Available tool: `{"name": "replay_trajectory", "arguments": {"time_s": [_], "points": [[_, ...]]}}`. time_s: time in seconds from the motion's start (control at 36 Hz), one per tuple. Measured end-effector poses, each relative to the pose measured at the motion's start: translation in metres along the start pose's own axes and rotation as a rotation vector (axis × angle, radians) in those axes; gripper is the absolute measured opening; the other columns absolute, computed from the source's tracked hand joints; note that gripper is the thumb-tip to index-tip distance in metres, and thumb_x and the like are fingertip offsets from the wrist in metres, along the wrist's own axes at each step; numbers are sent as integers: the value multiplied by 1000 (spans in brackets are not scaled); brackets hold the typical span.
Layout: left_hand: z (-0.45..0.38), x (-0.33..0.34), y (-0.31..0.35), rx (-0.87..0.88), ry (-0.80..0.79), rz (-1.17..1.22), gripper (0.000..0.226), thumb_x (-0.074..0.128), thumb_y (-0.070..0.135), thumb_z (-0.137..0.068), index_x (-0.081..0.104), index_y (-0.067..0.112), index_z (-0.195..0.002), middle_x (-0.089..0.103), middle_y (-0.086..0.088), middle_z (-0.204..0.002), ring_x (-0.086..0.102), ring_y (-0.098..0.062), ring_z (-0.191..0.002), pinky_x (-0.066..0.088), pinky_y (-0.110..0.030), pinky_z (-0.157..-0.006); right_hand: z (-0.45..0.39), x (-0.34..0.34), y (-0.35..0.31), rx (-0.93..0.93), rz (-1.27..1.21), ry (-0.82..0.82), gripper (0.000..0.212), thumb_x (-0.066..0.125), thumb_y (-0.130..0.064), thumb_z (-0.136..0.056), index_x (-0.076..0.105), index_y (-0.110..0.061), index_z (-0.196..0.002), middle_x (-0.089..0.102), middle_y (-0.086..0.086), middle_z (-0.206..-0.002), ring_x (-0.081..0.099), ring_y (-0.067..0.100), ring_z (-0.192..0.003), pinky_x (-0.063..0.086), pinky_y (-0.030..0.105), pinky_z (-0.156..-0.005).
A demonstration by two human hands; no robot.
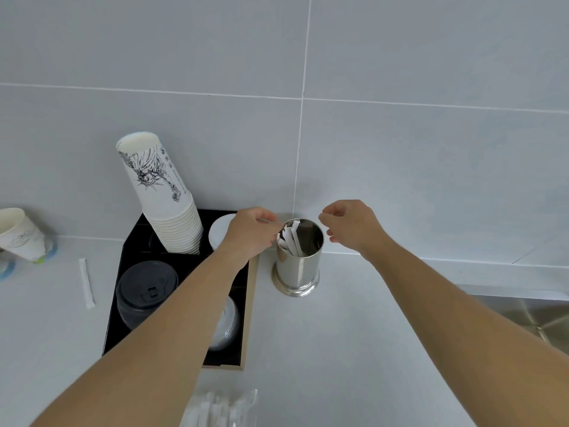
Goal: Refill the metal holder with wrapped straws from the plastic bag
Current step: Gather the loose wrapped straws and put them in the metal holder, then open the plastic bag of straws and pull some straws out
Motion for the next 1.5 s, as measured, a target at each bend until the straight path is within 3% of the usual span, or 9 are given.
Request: {"name": "replay_trajectory", "arguments": {"time_s": [0.11,0.17,0.31,0.47,0.58,1.08,1.5], "points": [[9,-6,-1,-10,8,71,8,72,17,-83,70,15,-90,68,1,-75,66,-7,-57,60,-21,-62,7,-3,1,31,-38,-7,20,61,-24,-80,70,-7,-83,70,7,-81,65,28,-74,56,37,-77],[15,-9,-2,-20,-1,127,4,71,17,-85,69,17,-88,70,0,-81,68,-8,-62,59,-22,-65,10,-3,2,49,-113,-33,30,60,-24,-80,66,3,-91,61,6,-79,60,19,-71,50,33,-73],[44,-19,-6,-45,-60,253,5,67,16,-89,68,14,-93,69,-6,-84,66,-17,-73,58,-30,-76,32,-5,6,95,-327,-94,14,65,-28,-88,73,-17,-91,76,0,-93,71,15,-87,53,31,-84],[85,-41,-18,-74,-69,386,7,68,19,-90,70,13,-94,74,-5,-85,69,-18,-75,60,-25,-68,68,-7,15,131,-525,-120,20,65,-27,-91,72,-11,-101,77,4,-98,72,18,-94,55,33,-87],[113,-61,-31,-64,-36,416,10,68,22,-91,71,15,-98,78,-3,-87,73,-17,-81,58,-30,-72,91,-6,20,155,-603,-132,20,67,-28,-91,73,-11,-99,78,5,-96,74,21,-91,57,34,-83],[233,-136,-157,-293,134,546,19,68,25,-90,72,14,-104,78,-4,-89,74,-19,-83,55,-34,-74,178,66,65,289,-641,-250,22,62,-25,-93,73,-8,-103,77,9,-99,74,23,-92,57,36,-82],[267,-192,-250,-466,195,397,14,67,22,-91,72,14,-100,74,-6,-96,70,-23,-89,53,-33,-73,212,134,111,471,-581,-264,23,66,-26,-92,71,-8,-105,79,6,-94,75,21,-88,58,34,-75]]}}
Point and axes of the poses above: each hand's wrist, its own z-axis away from the middle knuckle, its own x-axis out of the palm, y = z × x, the point moved 5 cm from there along -z, towards the middle knuckle
